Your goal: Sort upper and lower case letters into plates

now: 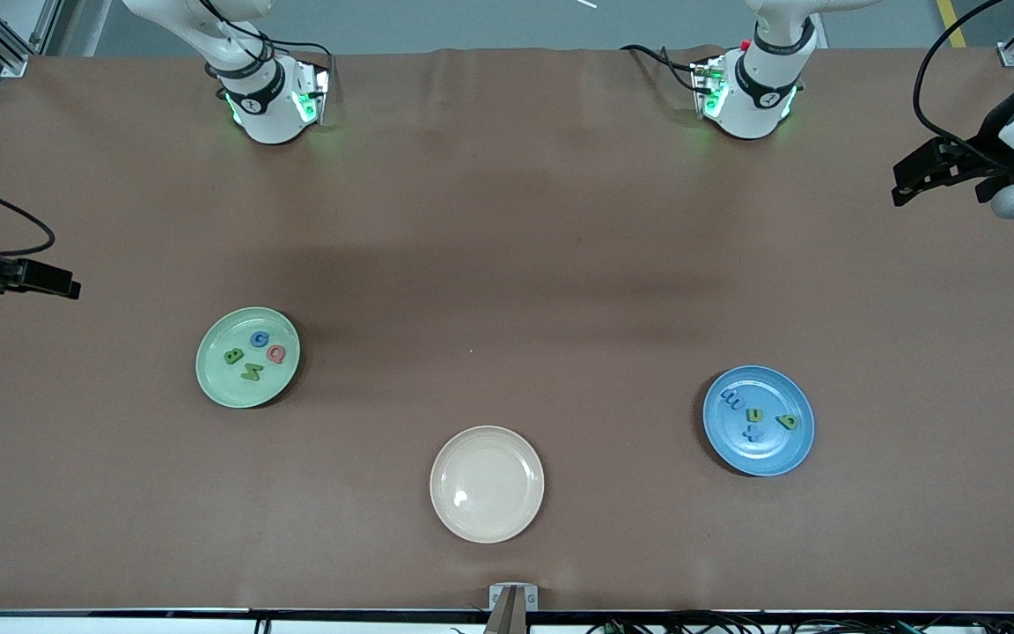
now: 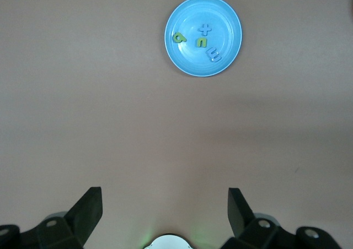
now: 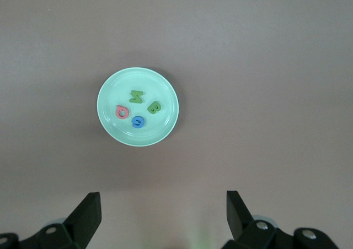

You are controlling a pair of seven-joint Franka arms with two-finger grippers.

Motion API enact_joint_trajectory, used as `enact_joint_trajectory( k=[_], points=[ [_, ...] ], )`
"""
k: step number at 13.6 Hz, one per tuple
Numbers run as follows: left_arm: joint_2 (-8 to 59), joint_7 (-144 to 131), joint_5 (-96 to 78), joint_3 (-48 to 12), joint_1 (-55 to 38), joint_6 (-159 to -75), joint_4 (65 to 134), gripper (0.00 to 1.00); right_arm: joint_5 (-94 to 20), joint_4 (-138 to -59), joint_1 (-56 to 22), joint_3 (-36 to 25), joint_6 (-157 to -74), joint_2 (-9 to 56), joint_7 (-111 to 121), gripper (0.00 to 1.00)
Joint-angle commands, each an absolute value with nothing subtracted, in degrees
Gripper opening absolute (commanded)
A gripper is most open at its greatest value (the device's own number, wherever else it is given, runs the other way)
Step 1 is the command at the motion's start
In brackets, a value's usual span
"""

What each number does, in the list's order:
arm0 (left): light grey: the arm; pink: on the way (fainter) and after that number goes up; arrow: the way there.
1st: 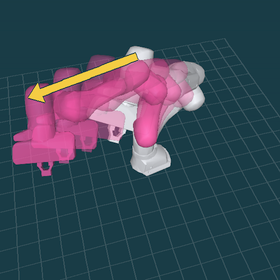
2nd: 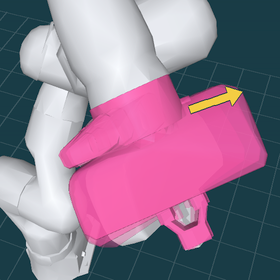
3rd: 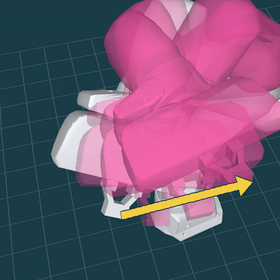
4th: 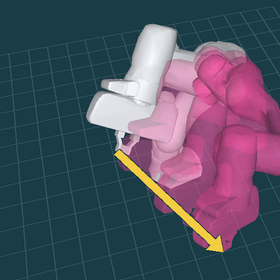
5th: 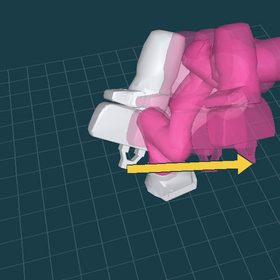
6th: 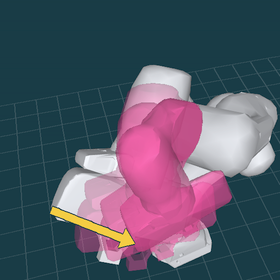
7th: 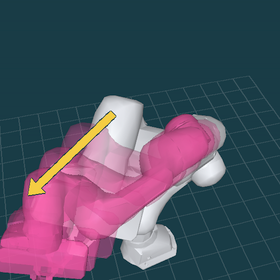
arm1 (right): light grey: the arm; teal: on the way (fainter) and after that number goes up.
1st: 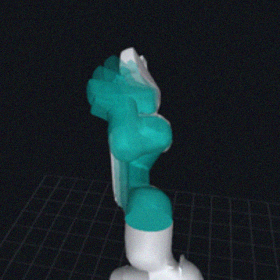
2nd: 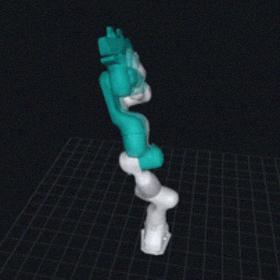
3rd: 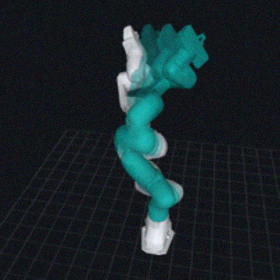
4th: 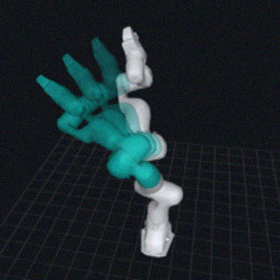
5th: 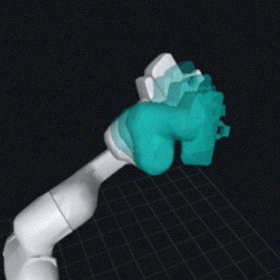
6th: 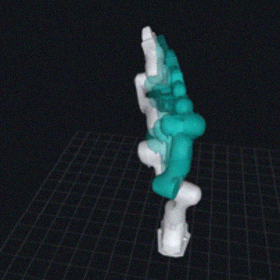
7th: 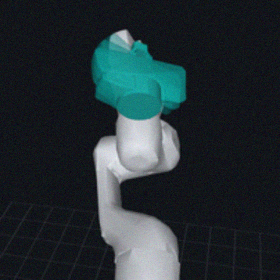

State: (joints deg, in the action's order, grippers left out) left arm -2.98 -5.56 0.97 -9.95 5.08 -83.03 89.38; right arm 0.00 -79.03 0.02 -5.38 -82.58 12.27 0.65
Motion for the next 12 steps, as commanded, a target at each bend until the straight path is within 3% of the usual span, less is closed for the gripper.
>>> enact_joint_trajectory(
  k=[1,7,12],
  points=[
    [-4.1,-4.1,-0.1,-9.8,5.1,-83.1,90.3,1.00,-0.7,-85.7,0.4,-5.0,-83.4,5.7,1.2,1.00],
    [-4.2,-4.1,-0.1,-9.8,5.3,-83.1,90.3,1.00,-0.7,-92.1,0.4,-5.1,-83.6,-1.8,1.3,1.00],
    [-4.1,-4.1,-0.1,-9.8,5.3,-83.1,90.3,1.00,-0.2,-93.0,0.2,-4.9,-83.5,-4.1,1.4,1.00]
  ],
)
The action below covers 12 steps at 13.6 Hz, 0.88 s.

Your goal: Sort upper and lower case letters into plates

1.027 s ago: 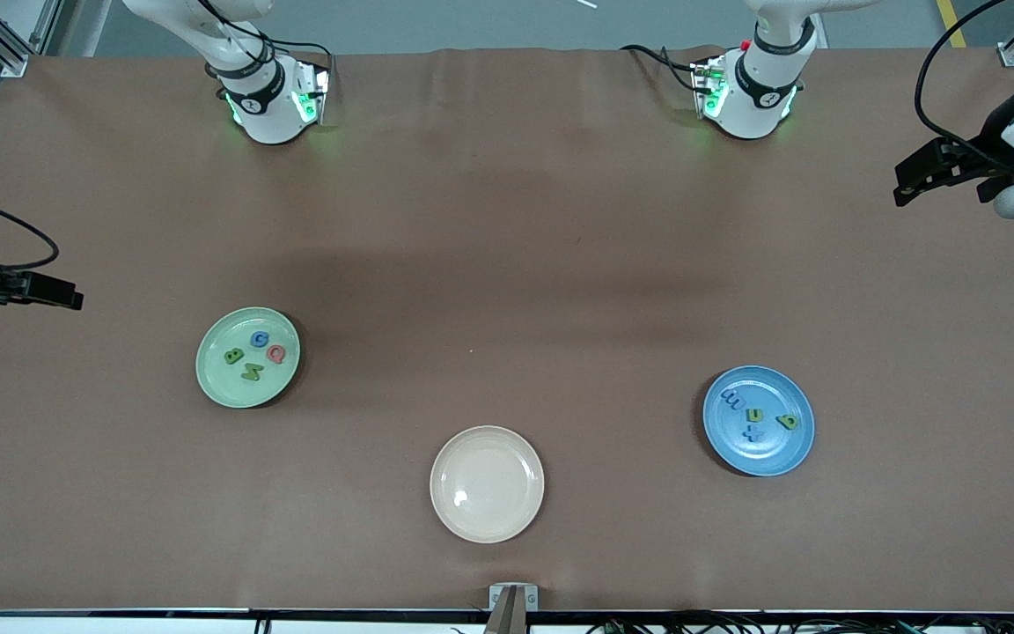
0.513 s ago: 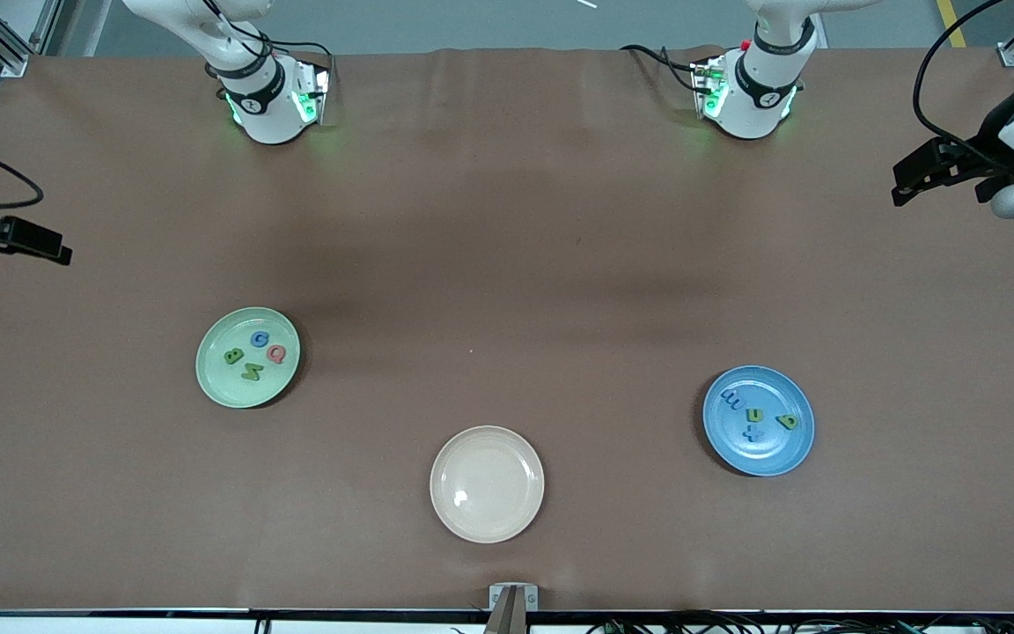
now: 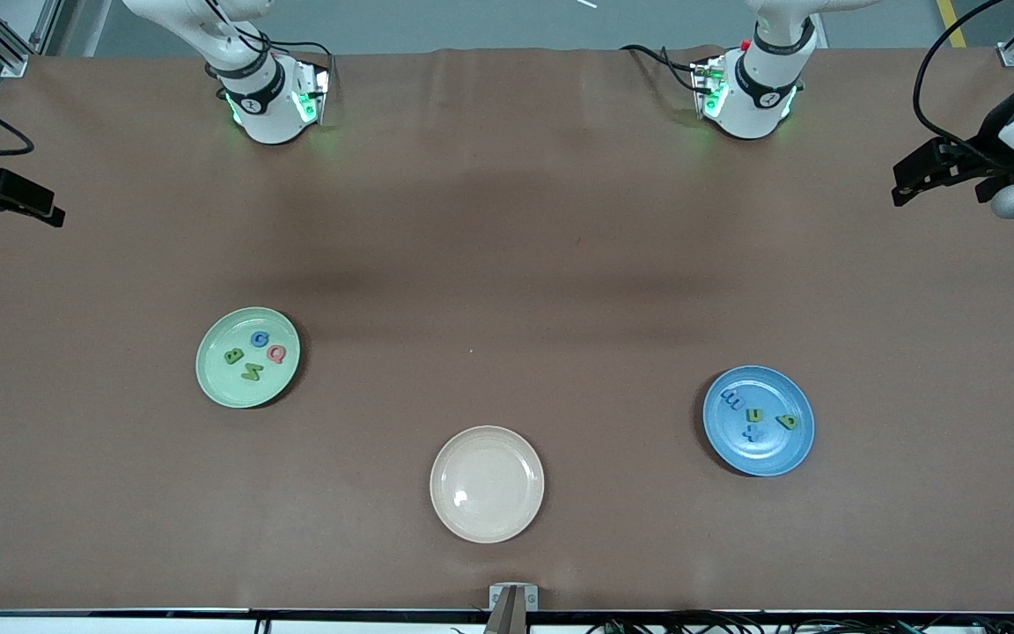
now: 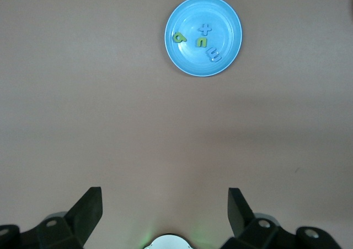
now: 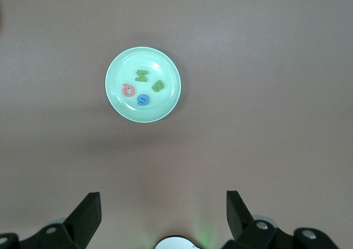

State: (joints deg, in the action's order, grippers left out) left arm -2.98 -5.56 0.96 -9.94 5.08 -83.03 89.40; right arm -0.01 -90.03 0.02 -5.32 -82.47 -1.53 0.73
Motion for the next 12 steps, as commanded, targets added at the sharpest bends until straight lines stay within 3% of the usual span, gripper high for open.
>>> enact_joint_trajectory(
  k=[1,12],
  points=[
    [-4.1,-4.1,-0.1,-9.8,5.3,-83.1,90.3,1.00,-0.1,-93.1,0.2,-4.9,-83.5,-4.5,1.4,1.00],
    [-4.2,-3.5,-0.1,-9.8,5.4,-83.1,90.3,1.00,-0.1,-93.3,0.0,-4.7,-83.8,-5.1,2.0,1.00]
  ],
)
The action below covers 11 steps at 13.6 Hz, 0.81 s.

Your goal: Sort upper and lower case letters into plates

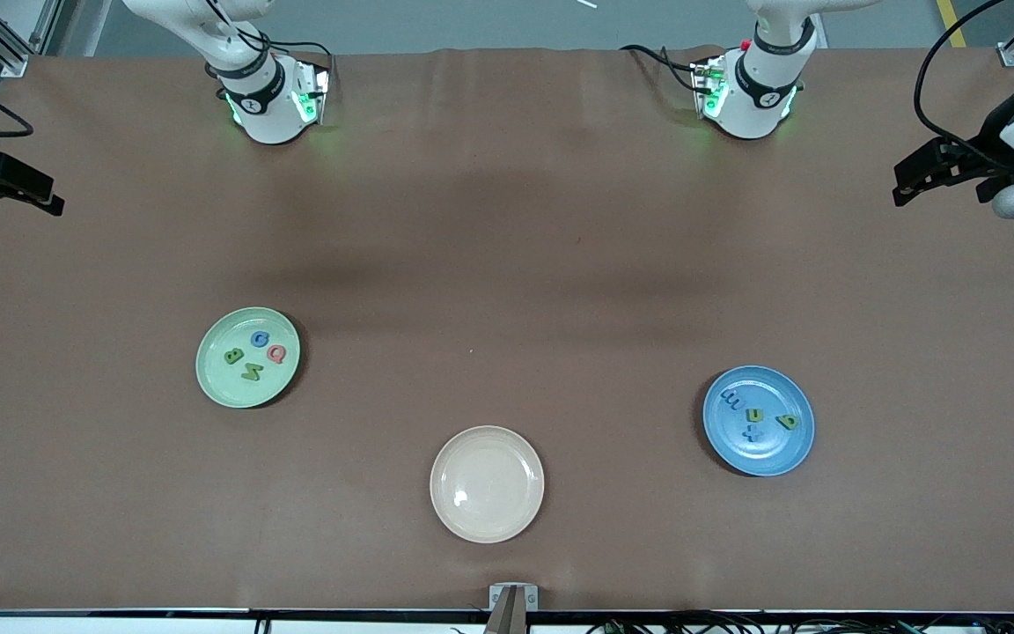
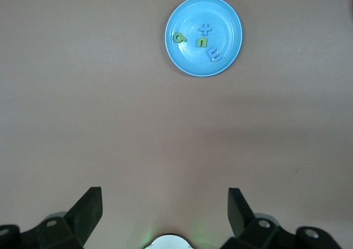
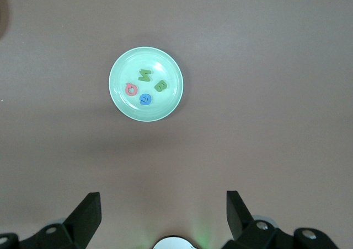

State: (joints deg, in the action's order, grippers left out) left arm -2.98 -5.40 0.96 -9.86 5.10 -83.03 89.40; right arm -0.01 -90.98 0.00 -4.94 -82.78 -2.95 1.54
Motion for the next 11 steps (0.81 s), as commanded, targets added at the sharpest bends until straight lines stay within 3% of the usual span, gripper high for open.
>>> enact_joint_trajectory(
  k=[1,11],
  points=[
    [-4.2,-3.5,-0.1,-9.7,5.4,-83.1,90.3,1.00,-0.2,-93.3,0.0,-4.7,-84.0,-5.1,2.0,1.00],
    [-4.2,-3.5,-0.1,-9.8,5.4,-83.1,90.3,1.00,-0.8,-93.1,0.0,-4.7,-85.2,-5.2,4.5,1.00]
  ],
)
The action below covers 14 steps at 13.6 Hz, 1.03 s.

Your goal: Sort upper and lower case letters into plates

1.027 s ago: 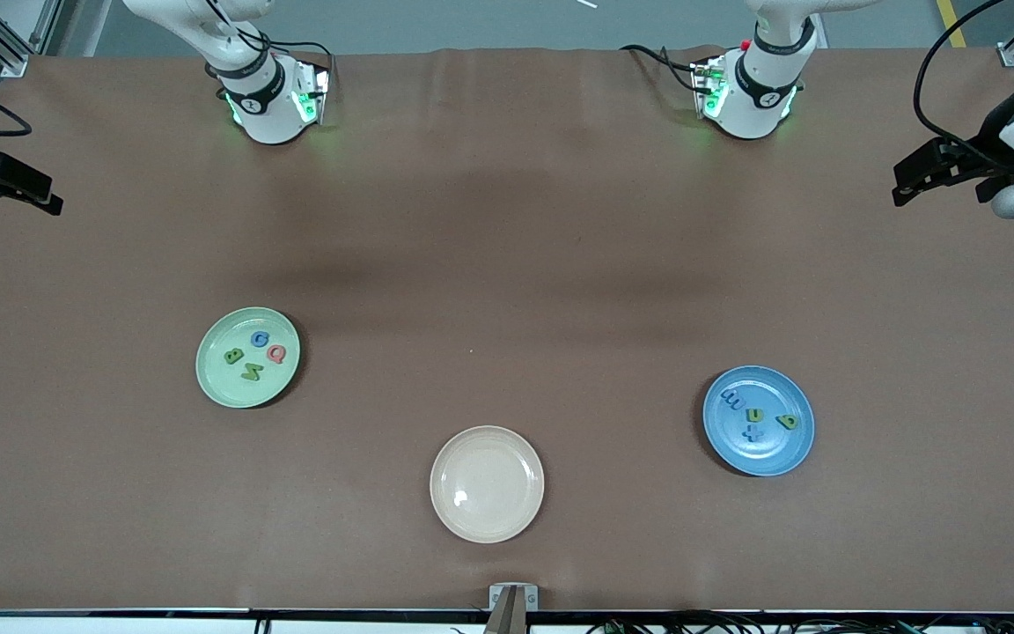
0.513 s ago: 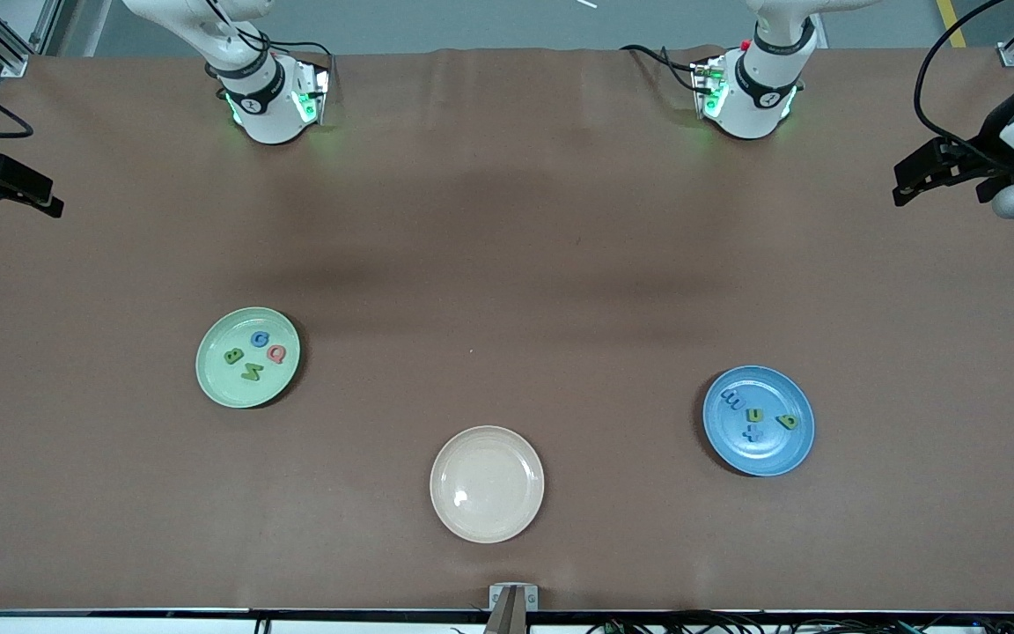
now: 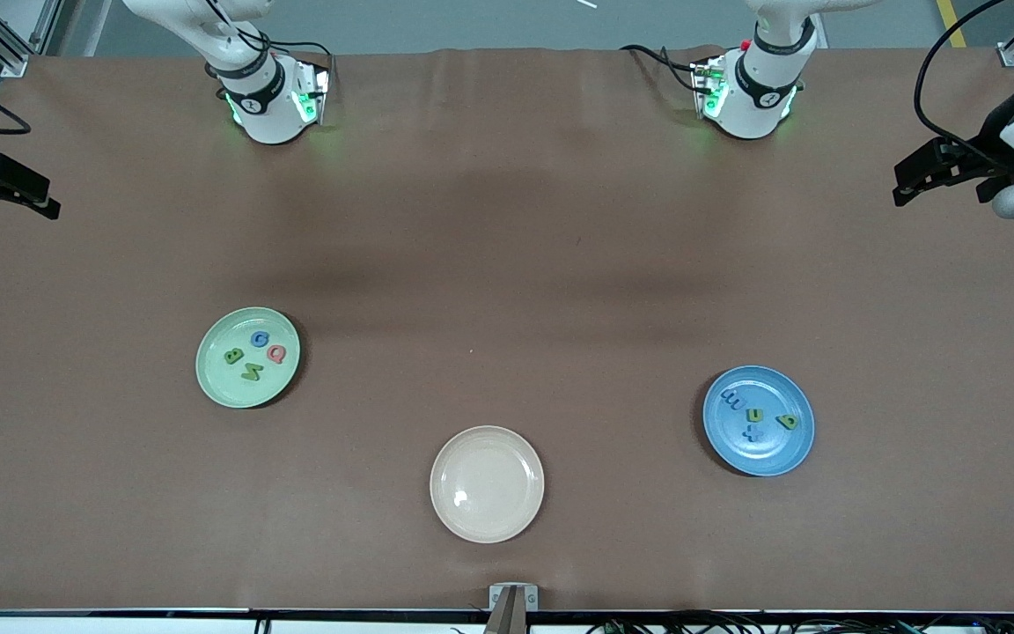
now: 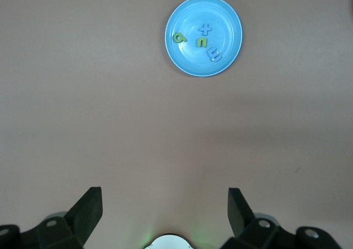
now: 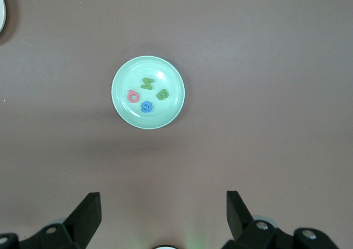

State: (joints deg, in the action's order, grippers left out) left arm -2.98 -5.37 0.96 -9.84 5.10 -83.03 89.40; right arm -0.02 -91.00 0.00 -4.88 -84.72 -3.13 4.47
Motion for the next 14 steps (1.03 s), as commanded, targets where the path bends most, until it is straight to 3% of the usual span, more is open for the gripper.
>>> enact_joint_trajectory(
  k=[1,14],
  points=[
    [-4.2,-3.5,-0.1,-9.7,5.4,-83.1,90.3,1.00,-0.8,-93.1,0.0,-4.7,-85.1,-5.2,4.4,1.00],
    [-4.2,-3.5,-0.1,-9.8,5.4,-83.1,90.4,1.00,-1.6,-93.1,0.0,-4.7,-84.6,-5.7,3.2,1.00]
  ],
)
